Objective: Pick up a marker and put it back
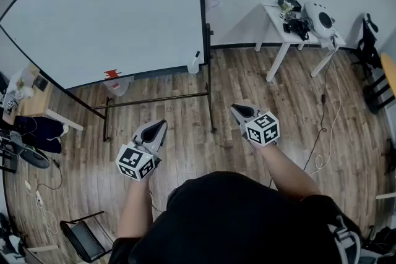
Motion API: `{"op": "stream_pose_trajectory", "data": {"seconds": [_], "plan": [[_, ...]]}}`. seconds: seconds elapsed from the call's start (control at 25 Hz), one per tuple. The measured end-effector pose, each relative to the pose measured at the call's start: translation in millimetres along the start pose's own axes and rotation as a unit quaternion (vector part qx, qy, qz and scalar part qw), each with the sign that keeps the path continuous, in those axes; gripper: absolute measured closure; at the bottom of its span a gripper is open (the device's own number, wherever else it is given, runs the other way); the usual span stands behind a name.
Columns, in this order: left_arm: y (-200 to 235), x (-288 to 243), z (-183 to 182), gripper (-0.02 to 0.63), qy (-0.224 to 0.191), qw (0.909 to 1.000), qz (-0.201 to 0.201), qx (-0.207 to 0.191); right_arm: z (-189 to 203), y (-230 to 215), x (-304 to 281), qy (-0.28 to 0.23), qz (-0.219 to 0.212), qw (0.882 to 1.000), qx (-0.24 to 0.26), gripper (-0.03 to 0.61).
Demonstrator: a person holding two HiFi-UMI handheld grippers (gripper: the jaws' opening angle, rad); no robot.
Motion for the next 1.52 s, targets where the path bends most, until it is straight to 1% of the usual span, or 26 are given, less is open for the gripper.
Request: {"op": "stream_pose_trajectory", "data": {"seconds": [0.28,0.48,0.6,0.72,0.92,1.2,1.36,1.52], "plan": [[-12.4,-11.8,-5.0,0.601,0.0,0.9999,-0.008,-0.007,2.0,-19.2,10.7,-0.002,0.0,1.0,-0.003,0.565],[-22.5,-17.1,-0.6,0.601,0.015,0.9998,-0.014,-0.008,-0.2,-36.3,10.7,-0.016,0.006,1.0,-0.013,0.561],[-17.1,-17.0,-1.0,0.601,0.023,0.9995,-0.022,-0.008,-4.1,-38.7,4.5,-0.02,0.002,1.0,-0.014,0.561],[-8.6,-20.6,-2.1,0.601,0.022,0.9993,-0.028,-0.006,-4.2,-40.5,-0.9,-0.02,0.001,1.0,-0.017,0.561],[1.2,-32.1,5.8,0.601,0.021,0.9996,-0.017,-0.002,3.1,-42.7,-6.3,-0.01,0.008,1.0,-0.015,0.561],[34.3,-55.2,16.6,0.601,0.02,0.9998,-0.004,0.007,3.0,-60.7,-26.3,0.008,0.028,1.0,-0.011,0.561],[61.6,-65.7,19.7,0.601,0.021,0.9997,0.001,0.01,0.2,-66.0,-54.7,0.014,0.03,0.999,-0.011,0.56],[97.8,-69.3,23.1,0.601,0.022,0.9997,-0.001,0.014,-0.9,-65.5,-89.9,0.021,0.03,0.999,-0.011,0.56]]}}
Point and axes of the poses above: the fingertips, and each gripper's own axes: x backward along the fingers, y to its left, z out of its underside, the point moved 6 cm from there along x, backward along the fingers, and after that the axes turned 13 degrees about -y, right-handed, at the moved point
